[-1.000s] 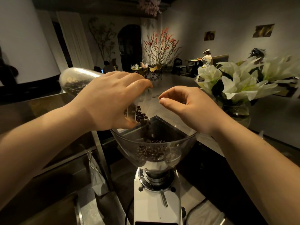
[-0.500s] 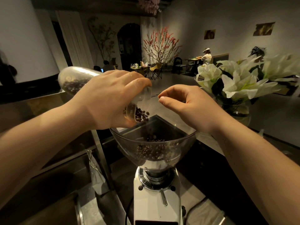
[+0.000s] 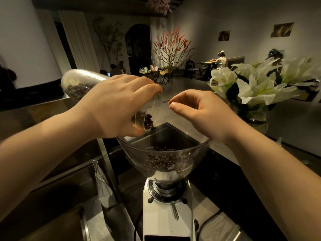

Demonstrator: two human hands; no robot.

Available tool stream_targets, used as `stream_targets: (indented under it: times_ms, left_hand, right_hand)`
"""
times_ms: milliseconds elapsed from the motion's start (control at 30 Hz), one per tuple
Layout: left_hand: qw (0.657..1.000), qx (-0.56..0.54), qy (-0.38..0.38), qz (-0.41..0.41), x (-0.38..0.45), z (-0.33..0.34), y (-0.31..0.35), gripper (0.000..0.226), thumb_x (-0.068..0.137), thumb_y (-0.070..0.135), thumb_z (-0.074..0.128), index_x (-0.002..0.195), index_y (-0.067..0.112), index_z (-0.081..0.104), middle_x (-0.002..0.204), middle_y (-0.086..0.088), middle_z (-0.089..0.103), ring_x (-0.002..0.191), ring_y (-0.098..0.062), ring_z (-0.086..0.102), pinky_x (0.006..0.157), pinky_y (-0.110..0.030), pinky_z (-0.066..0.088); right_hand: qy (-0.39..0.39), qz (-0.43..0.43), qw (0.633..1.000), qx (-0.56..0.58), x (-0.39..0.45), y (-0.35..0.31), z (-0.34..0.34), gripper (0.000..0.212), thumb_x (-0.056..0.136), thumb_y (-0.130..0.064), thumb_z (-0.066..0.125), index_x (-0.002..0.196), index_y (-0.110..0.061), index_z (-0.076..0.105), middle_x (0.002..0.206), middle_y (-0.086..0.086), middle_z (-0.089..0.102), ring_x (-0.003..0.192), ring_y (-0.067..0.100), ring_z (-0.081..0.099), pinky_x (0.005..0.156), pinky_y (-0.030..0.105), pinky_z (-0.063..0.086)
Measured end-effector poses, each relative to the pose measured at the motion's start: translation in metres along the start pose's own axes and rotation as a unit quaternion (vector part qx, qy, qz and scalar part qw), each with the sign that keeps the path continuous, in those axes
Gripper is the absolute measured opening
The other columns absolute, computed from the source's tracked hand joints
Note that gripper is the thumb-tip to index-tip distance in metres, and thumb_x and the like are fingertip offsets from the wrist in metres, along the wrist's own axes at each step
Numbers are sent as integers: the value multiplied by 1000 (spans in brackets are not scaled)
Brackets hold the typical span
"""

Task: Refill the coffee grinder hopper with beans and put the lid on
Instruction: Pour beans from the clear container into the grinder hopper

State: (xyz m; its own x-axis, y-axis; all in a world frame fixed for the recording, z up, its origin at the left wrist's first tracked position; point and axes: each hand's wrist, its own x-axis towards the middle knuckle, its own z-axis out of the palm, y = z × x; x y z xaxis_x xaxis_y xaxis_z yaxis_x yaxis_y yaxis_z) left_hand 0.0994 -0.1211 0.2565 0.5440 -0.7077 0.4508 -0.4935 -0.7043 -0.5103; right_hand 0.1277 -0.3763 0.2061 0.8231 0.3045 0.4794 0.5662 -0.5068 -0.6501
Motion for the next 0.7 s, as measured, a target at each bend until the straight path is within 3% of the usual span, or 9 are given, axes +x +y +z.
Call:
stream_targets:
  times_ms: [167,333,700]
  left_hand:
    - [1000,0,2,2,1,1,-1,91,76,57,80,150,11,52,141,-11,66,125,-36,66,103,-49,54]
    - [1000,-3,-1,-2,1,0,0,91,78,65,65,151,12,51,143,-11,65,128,-36,65,104,-49,53]
    - [1000,-5,-3,2,2,0,-1,92,77,66,66,151,12,51,143,-11,65,127,-36,65,104,-49,53]
  right_hand:
    - [2,0,1000,1,0,0,0,20,104,-46,68,118,-35,79,107,-22,79,102,-10,70,86,15,54]
    - [-1,-2,1000,-4,0,0,-1,22,105,-47,67,119,-35,78,108,-21,79,103,-10,70,88,16,55]
    - [1,-4,1000,2,0,0,0,18,104,-47,68,116,-37,78,108,-21,79,103,-9,71,89,18,55]
